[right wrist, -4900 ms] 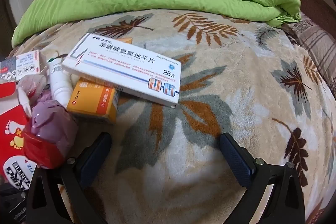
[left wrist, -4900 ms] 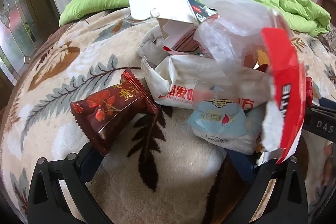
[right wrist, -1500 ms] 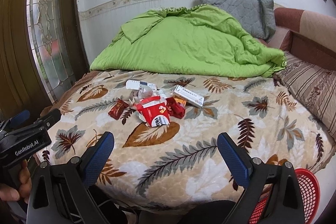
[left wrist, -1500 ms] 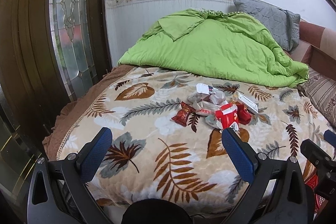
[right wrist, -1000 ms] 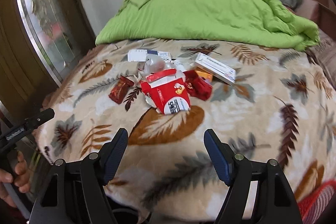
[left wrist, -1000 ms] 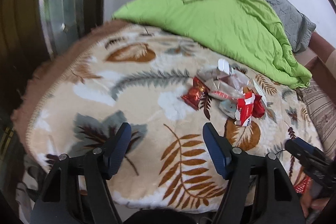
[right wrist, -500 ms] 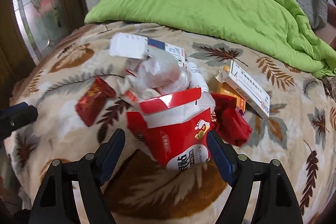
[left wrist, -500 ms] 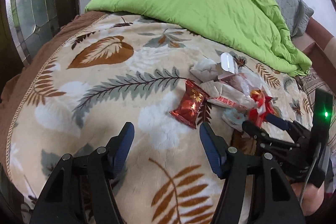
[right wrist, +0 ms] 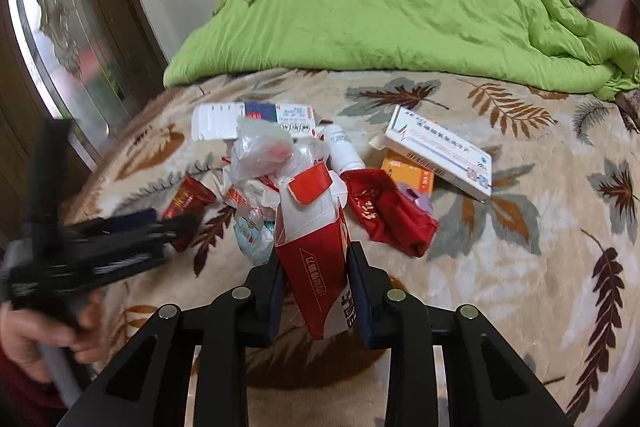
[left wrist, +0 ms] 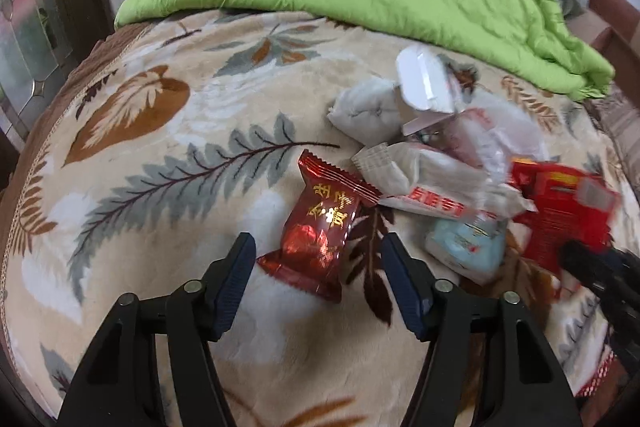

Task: Collect trash
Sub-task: 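Grasp the red candy wrapper with the left tool while the right tool grasps the red-and-white snack bag, then carry both held items to the red wastebasket and release them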

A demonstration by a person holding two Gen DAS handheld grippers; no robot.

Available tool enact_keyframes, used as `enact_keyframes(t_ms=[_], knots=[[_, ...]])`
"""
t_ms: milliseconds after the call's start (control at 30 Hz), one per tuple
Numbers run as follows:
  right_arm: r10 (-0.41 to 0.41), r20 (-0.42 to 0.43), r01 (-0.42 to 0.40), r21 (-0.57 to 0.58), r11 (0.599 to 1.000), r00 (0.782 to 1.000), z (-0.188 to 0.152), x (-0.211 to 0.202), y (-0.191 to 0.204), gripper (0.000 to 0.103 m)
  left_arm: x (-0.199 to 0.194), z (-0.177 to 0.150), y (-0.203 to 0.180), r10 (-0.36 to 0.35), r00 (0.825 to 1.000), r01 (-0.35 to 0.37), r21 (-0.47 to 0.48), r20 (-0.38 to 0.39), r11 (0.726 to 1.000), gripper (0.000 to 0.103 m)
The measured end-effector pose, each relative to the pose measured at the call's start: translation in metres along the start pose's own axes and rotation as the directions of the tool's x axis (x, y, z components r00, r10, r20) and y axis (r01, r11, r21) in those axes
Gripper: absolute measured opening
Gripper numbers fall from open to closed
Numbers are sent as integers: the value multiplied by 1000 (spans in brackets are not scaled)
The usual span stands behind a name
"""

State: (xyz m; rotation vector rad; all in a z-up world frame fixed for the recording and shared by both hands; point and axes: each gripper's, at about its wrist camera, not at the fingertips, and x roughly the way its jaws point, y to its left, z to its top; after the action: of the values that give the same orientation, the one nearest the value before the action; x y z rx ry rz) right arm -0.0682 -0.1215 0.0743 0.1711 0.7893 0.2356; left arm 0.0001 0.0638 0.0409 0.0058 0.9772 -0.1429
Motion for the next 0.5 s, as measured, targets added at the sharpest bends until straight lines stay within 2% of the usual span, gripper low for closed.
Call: enact_keyframes(t_ms=[33,67,267,500], knots=[[7,12,-7,7,1000,1000,0,-4,-2,31,7,1,-1,-5,1000,5,-3,-12,1000,41],[16,23,-17,16,1000,1000,0,-8,-4,31,11,1,-2,-7,1000,7,-6,-19,1000,32],[69,54,-73,72,995,996,-1,-20,-14,31,9,-6,4,-37,999,38,-59,16,998,30],[87,75,-95,109,990,993,-6,-32,-20,31,-36,-24,-3,-76,991,82,-49,110,995,30]])
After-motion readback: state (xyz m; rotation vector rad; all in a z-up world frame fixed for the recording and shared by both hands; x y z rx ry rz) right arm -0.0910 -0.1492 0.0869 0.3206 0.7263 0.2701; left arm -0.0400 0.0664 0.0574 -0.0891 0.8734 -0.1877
